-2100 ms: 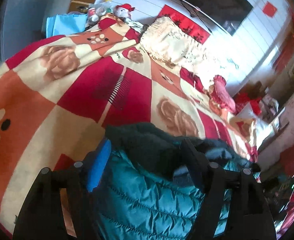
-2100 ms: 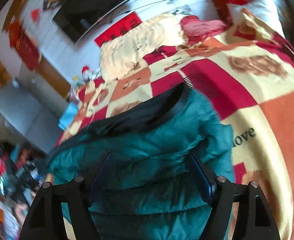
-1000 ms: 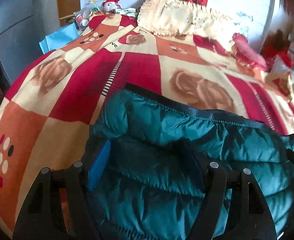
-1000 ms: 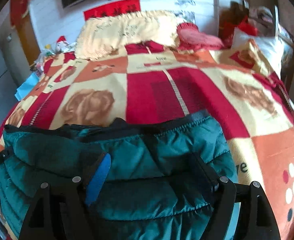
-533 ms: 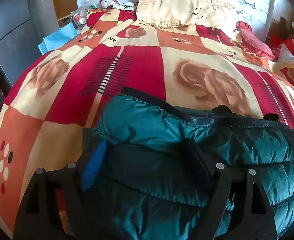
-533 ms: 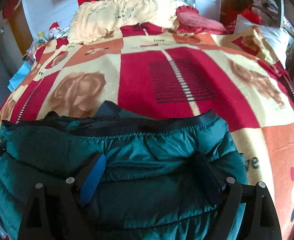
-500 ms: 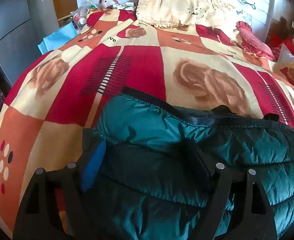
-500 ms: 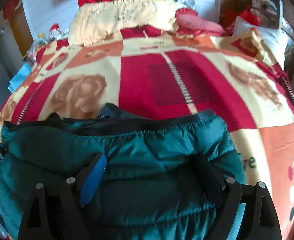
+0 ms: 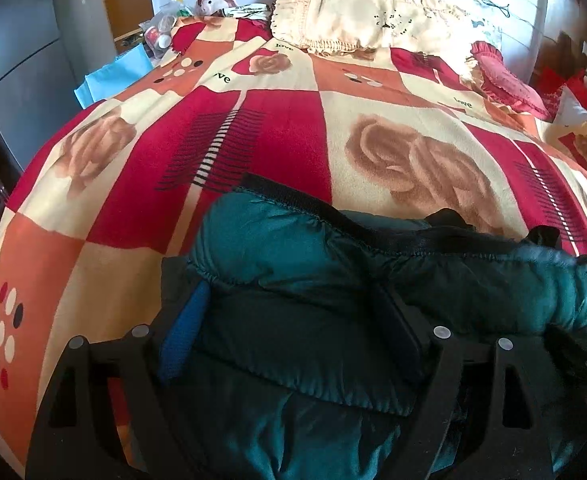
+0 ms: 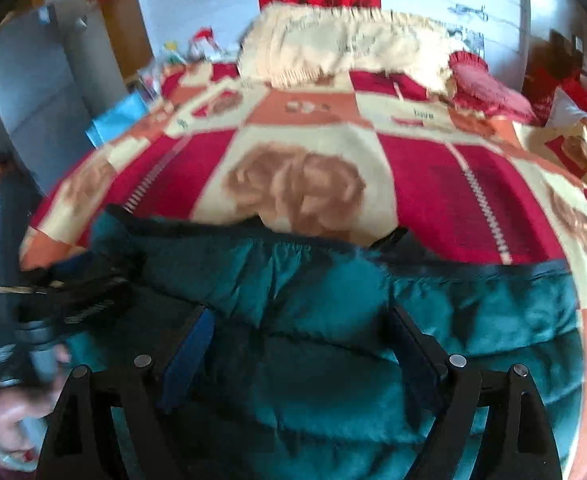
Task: Fold large clothes
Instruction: 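Fold the held hem over the jacket body toward the collar with both tools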
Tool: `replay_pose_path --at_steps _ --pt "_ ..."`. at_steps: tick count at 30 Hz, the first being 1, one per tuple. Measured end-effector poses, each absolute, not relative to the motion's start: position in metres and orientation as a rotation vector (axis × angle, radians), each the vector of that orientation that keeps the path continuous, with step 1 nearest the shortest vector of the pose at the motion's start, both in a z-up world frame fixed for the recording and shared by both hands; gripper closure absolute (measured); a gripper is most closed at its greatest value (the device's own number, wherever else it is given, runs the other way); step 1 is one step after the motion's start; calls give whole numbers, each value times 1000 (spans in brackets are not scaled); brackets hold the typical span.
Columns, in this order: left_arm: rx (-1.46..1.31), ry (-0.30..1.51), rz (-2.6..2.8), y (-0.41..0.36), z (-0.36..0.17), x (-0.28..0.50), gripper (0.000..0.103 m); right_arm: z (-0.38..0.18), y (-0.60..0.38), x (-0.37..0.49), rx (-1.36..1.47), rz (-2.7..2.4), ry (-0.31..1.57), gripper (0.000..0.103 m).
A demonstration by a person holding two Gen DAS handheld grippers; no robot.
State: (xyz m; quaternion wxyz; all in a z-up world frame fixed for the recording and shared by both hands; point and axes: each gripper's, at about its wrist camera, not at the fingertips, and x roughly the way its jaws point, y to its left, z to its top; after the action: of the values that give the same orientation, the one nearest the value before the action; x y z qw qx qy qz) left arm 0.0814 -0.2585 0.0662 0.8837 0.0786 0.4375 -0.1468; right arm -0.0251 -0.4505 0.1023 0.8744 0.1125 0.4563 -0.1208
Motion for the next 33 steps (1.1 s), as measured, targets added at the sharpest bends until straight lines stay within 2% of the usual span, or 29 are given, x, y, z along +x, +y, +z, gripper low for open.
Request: replay_pose_path --at_steps 6,11,16,21,26,33 --pt "166 899 -303 -259 62 82 18 73 -469 -14 305 -280 990 16" --pt "150 901 -316 -256 63 81 18 104 -477 -44 307 -267 915 16" --pt "152 894 -312 -256 62 81 17 126 -524 -94 353 -385 860 16" --pt "149 882 -312 -257 61 80 17 102 -567 -111 420 -484 909 16" --pt "146 875 -312 -256 62 78 16 79 -567 -99 382 -511 949 12" --pt "104 850 -350 -233 88 58 17 123 -543 -139 347 -457 860 13"
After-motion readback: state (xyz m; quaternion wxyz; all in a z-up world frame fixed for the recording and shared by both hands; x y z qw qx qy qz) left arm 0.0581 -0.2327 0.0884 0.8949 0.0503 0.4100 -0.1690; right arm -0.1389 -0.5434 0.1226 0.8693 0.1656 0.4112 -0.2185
